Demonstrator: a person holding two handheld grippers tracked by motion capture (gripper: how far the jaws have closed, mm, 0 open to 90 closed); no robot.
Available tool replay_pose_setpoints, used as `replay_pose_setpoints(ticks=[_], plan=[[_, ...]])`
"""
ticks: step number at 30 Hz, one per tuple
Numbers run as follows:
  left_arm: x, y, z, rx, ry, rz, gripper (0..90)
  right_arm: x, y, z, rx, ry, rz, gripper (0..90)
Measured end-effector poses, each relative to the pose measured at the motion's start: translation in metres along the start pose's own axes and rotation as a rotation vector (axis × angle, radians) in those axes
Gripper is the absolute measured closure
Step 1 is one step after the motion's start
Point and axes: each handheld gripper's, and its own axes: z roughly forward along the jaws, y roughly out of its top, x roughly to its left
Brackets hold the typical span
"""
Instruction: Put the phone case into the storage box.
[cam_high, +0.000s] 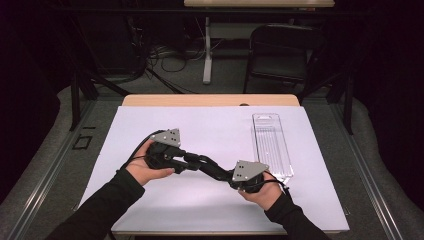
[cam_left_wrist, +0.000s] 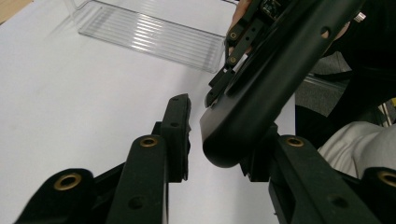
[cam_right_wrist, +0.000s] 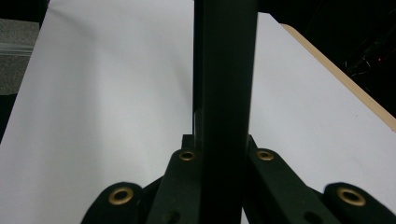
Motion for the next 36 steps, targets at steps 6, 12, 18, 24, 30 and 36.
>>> replay_pose_setpoints(ticks=[6,12,18,24,30,36], plan=[[-0.0006,0.0006,-0.0008,-0.025,-0.016,0.003,68.9,0.0002,0.0000,0.0000,-0.001,0.002,0.003,88.0],[-0.0004,0.0011,-0.0013,-0.028,-0.021,0.009,70.8,0.0011,-0.0010,0.0017,0.006,0.009,0.005,88.0],[0.0000,-0.0010,0.0003,-0.017,-0.022,0.001,70.8,-0.0001,-0.0004,0.0001,-0.013,0.007,0.018,88.0],[0.0001,-0.0010,0.0007,-0.018,-0.031,0.001,74.8,-0.0001,-0.0012,0.0000,-0.011,0.007,0.019,88.0],[0.0003,-0.0015,0.0005,-0.014,-0.031,0.011,76.1,0.0000,-0.0017,0.0009,-0.013,0.010,0.021,88.0],[0.0002,-0.0014,0.0002,-0.011,-0.029,0.019,78.0,0.0003,-0.0018,0.0015,-0.012,0.010,0.025,87.9]])
